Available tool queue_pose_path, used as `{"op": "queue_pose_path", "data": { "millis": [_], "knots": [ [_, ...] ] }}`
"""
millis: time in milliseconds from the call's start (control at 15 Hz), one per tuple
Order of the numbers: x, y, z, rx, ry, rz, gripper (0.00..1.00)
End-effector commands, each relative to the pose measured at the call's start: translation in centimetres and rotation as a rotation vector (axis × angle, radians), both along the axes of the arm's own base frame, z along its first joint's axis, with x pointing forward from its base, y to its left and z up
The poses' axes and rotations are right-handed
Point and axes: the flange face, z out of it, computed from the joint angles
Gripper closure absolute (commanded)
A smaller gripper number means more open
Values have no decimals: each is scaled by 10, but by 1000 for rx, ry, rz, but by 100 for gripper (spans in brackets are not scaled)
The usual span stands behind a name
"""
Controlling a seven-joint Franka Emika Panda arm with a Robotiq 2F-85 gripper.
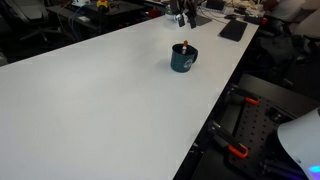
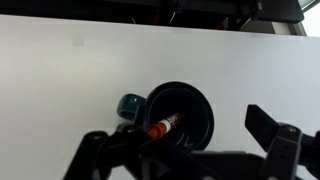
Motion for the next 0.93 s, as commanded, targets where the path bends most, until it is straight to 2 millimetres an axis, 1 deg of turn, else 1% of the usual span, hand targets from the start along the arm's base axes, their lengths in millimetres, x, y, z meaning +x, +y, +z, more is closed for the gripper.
{"op": "queue_pose_path", "data": {
  "millis": [0, 133, 200, 533, 600, 867],
  "knots": [
    [3, -5, -5, 3, 9, -26, 0],
    [1, -7, -5, 14, 16, -25, 0],
    [-3, -6, -10, 5, 16, -11, 0],
    [-3, -9, -10, 4, 14, -14, 0],
    [0, -9, -14, 5, 24, -17, 0],
    [6, -12, -39, 1, 66, -45, 0]
  ]
}}
